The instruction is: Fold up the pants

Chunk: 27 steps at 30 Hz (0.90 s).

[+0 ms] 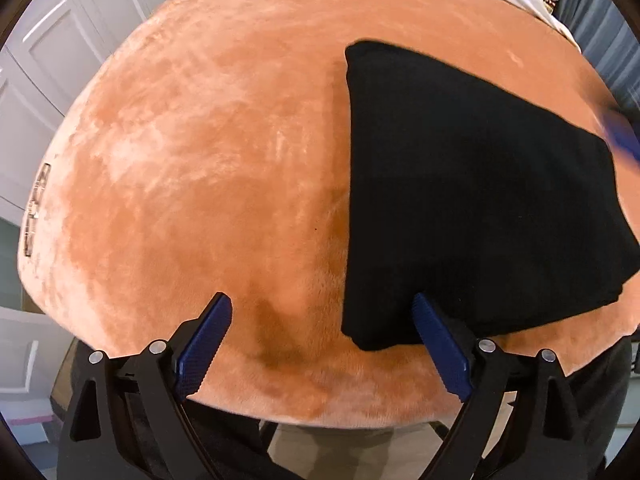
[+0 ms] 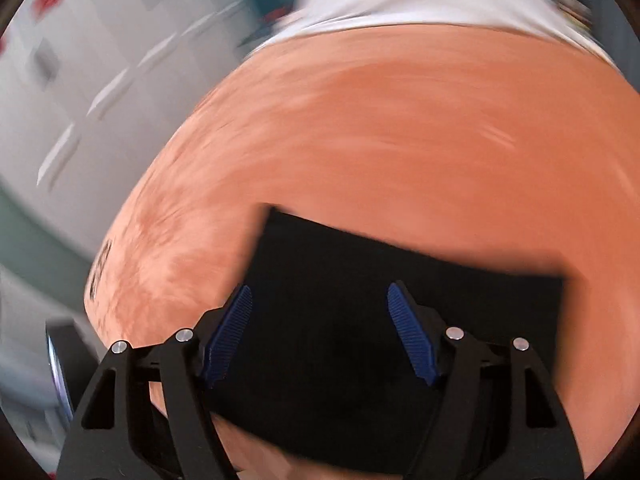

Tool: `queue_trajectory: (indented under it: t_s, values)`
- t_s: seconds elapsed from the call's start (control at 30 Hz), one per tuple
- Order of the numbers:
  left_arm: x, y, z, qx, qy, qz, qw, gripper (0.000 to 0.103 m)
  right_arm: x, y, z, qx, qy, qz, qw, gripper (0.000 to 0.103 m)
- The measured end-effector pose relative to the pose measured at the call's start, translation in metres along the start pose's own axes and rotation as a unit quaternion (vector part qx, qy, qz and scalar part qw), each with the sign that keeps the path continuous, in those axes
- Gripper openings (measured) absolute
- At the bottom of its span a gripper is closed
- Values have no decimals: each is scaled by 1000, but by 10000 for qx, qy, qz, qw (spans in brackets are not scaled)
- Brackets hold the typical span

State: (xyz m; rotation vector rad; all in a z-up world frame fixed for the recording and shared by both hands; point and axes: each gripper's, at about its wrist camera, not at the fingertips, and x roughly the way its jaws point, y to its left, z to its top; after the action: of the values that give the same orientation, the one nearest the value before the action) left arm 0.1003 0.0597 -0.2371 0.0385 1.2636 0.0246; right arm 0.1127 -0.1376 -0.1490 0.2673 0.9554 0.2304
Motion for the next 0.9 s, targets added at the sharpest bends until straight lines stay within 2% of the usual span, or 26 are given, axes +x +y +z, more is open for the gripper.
queue_trajectory:
  t_s: [0.03, 0.07, 0.1, 0.17, 0.27, 0.33, 0.43, 0.47, 0.5, 0.53, 0.57, 0.6, 0.67, 0.7, 0.73, 0.77, 0.8, 0.83, 0.9]
  values:
    - [-6, -1, -1, 27, -51, 43, 10000, 89, -18, -22, -15, 51, -126, -312, 9994, 69]
    - [-11, -3, -2, 66, -97, 61, 9999, 88, -39, -46, -38, -201, -201, -862, 9959, 70]
    - [-15, -9, -2, 143, -118, 72, 9998, 88, -46, -52, -50, -427, -213, -1055, 9933, 70]
    - [-16, -22, -3, 319, -111, 105, 9994, 88, -53, -54, -82, -1155, -145, -1343, 9841, 70]
    - [-12, -52, -8, 650, -91, 356, 9972, 88, -37, -44, -104, -1829, -78, -1517, 9713, 69]
    - [-8, -65, -15, 875, -115, 503, 9948, 88, -22, -49, -105, -1925, -64, -1652, 9673, 69]
    - [11, -77, -21, 1094, -150, 977, 9891, 92, 5, -63, -95, -1500, -42, -1689, 9741, 64]
    - [17, -75, -20, 1114, -189, 1037, 9882, 95, 15, -68, -92, -1304, -24, -1554, 9792, 55]
    - [19, -73, -18, 1076, -266, 1025, 9885, 95, 20, -72, -86, -1106, 43, -1319, 9851, 32]
    - [18, -70, -13, 1050, -297, 1018, 9888, 93, 19, -72, -80, -897, 82, -1135, 9895, 23]
    - [17, -70, -8, 1016, -303, 1040, 9889, 90, 5, -69, -69, -771, -130, -1078, 9911, 16]
    - [6, -68, -1, 975, -398, 1044, 9889, 79, -11, -66, -63, -694, -348, -1014, 9918, 14]
    - [-12, -60, 9, 865, -672, 1191, 9868, 80, -44, -68, -53, -430, -792, -942, 9915, 13]
    - [-15, -56, 12, 830, -731, 1249, 9860, 80, -41, -78, -55, -328, -727, -1036, 9914, 12]
    - [-10, -54, 12, 879, -690, 1335, 9847, 81, -23, -92, -61, -205, -457, -1158, 9920, 12]
    - [1, -54, 11, 969, -606, 1472, 9825, 82, 11, -114, -73, 11, 162, -1231, 9923, 13]
    - [19, -53, 7, 1075, -427, 1596, 9804, 82, 22, -129, -84, 283, 271, -1010, 9941, 13]
    - [23, -52, 2, 1052, -422, 1611, 9804, 82, 9, -139, -85, 685, 15, -661, 9955, 15]
    - [7, -48, -5, 947, -603, 1397, 9838, 82, -6, -137, -79, 775, 9, -746, 9942, 34]
